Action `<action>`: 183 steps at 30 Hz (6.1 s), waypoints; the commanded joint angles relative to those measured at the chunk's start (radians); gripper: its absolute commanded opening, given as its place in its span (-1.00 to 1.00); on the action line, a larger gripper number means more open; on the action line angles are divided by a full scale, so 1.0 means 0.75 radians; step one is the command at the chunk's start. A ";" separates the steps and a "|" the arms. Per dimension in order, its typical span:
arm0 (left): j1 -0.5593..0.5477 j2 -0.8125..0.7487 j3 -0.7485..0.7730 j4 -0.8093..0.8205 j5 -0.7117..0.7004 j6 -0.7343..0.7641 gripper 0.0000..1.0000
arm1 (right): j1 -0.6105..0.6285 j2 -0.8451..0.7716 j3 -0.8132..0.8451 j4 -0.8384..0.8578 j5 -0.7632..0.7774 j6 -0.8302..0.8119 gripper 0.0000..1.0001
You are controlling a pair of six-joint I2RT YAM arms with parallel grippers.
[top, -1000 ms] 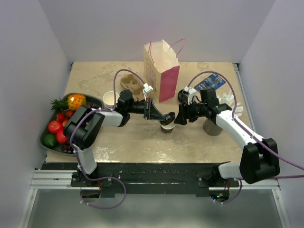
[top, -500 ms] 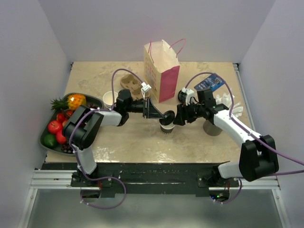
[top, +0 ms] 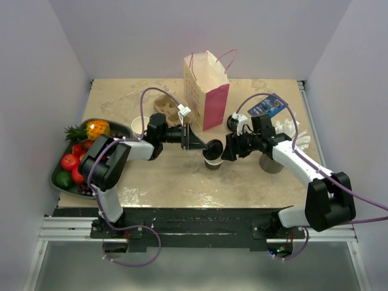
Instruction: Pack the takeout coffee
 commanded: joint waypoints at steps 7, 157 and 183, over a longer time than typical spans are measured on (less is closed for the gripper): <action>0.018 -0.061 -0.006 -0.028 -0.040 0.067 -0.19 | 0.009 0.000 0.009 0.058 -0.037 0.011 0.34; -0.233 0.125 0.599 -0.985 -0.066 1.030 0.30 | 0.005 -0.141 0.129 -0.373 0.090 -0.369 0.54; -0.235 0.215 0.597 -0.899 -0.042 0.930 0.18 | 0.009 -0.106 0.176 -0.471 0.121 -0.482 0.53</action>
